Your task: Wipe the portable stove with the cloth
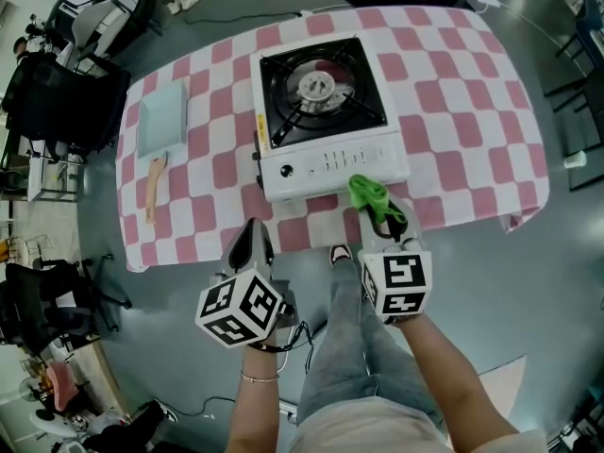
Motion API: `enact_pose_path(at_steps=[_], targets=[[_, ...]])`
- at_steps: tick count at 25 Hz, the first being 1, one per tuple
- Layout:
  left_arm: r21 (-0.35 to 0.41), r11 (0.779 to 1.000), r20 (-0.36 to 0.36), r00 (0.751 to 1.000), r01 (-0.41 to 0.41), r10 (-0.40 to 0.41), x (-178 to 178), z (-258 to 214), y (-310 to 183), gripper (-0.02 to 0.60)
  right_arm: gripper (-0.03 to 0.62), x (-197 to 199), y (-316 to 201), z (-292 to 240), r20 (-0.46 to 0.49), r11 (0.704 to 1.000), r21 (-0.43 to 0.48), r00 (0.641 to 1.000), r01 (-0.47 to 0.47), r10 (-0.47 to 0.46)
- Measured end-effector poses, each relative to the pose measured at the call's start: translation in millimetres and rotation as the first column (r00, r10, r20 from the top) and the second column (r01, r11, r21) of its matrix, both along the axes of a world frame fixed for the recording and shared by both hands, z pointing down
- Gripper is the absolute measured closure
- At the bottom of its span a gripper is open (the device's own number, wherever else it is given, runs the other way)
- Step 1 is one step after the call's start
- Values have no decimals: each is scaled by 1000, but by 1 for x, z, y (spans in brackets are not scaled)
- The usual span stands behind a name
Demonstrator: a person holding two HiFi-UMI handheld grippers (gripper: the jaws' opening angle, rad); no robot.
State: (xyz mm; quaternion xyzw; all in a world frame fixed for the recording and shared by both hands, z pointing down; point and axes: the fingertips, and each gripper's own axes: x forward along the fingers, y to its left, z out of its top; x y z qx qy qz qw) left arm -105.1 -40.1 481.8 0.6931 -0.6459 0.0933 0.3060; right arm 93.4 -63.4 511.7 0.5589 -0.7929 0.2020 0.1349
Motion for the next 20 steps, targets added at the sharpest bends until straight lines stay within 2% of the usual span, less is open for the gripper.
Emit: enact_pose_path(at_steps=[20], targets=[[16, 999, -4, 999, -36, 36, 36, -9, -17, 581, 485, 57, -3, 0, -18, 997, -13, 997, -75, 75]])
